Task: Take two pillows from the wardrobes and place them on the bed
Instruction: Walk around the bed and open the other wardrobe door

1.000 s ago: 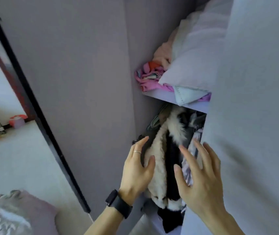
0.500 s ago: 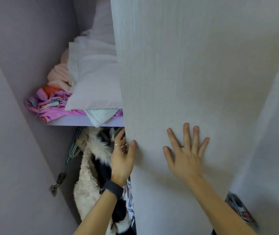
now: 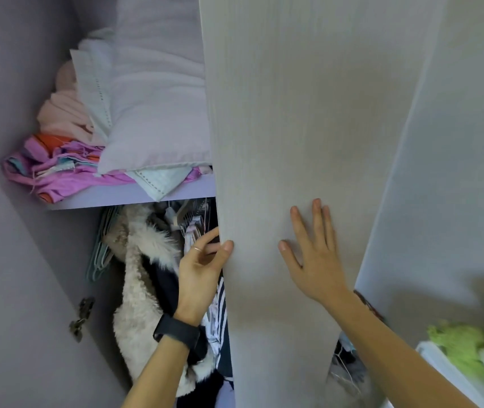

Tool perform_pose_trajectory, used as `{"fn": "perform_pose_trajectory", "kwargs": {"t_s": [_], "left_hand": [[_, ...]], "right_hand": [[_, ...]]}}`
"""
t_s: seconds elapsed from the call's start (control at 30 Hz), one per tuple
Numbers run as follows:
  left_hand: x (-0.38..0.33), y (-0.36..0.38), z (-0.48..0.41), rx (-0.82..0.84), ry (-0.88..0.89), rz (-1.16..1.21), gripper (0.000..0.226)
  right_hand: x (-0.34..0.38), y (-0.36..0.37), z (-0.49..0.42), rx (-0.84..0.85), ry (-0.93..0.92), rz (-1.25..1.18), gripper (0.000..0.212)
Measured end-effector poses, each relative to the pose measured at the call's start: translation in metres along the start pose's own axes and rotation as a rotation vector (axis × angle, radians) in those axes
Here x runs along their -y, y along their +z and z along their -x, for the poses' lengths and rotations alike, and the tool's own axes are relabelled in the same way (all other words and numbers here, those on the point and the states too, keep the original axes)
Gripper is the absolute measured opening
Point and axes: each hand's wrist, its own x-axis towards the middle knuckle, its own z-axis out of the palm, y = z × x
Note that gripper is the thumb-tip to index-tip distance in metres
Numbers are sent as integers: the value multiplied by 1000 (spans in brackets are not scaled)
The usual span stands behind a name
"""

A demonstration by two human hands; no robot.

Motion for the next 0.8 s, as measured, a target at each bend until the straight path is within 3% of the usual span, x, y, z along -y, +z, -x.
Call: {"fn": "perform_pose_trajectory", "kwargs": {"t_s": [0.13,0.27,0.43,0.57,0.67,0.8], "left_hand": [[-18,2,38,142,11,83,26],[-29,1,74,333,-103,132,27],[-28,22,109,546,-182,217,39],[-14,55,128,693,-177,216,30],[7,82,137,805,-83,84,37],[33,127,141,904,177,-250,64]], "right_hand": [[18,-19,47,109,25,-216,77],[32,-32,109,130,61,-327,83],[39,-42,179,-33,135,-361,88],[38,-58,212,-113,245,-370,82],[25,-79,237,-156,329,-381,77],[2,-111,264,-227,503,-307,70]]}}
